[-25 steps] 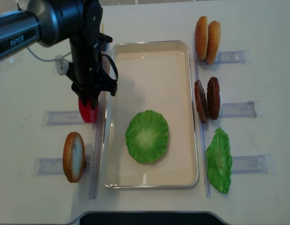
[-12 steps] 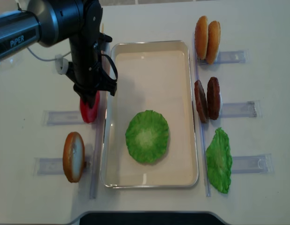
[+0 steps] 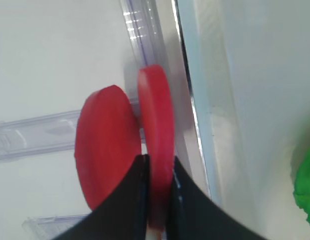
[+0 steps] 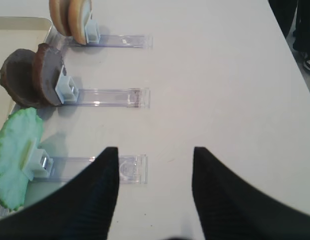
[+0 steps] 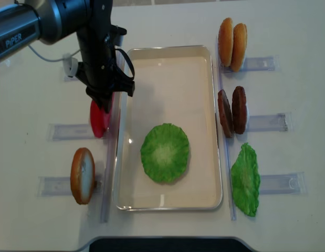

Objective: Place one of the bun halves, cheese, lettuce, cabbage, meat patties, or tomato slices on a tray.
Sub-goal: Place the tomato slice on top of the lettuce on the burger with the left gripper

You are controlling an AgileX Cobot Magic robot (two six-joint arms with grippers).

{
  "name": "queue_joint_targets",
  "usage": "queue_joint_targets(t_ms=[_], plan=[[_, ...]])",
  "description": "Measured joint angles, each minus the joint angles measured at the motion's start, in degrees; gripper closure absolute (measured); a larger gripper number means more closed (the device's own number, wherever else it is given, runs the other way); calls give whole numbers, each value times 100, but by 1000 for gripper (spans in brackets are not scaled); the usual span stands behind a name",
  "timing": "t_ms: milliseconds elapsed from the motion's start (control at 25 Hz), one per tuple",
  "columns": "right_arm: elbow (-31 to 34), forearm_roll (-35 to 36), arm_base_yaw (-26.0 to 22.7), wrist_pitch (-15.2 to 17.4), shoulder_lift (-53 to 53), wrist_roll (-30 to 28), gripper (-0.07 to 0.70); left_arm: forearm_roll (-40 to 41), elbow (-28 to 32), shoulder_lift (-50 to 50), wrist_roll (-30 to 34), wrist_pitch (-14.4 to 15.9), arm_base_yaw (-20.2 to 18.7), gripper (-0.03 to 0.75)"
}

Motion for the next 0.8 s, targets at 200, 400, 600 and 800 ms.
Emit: queue_joint_targets(t_ms=[200, 400, 600, 800], plan=[[0, 0, 0, 0, 0, 0, 277, -239, 0, -329, 0, 5, 0, 670], [0, 0, 0, 0, 0, 0, 277, -528, 0, -680, 0, 5, 0, 670], [0, 0, 0, 0, 0, 0, 277, -864, 0, -968, 88, 10, 0, 670], [0, 0, 0, 0, 0, 0, 277, -902, 248, -1214, 135, 15, 0, 670]])
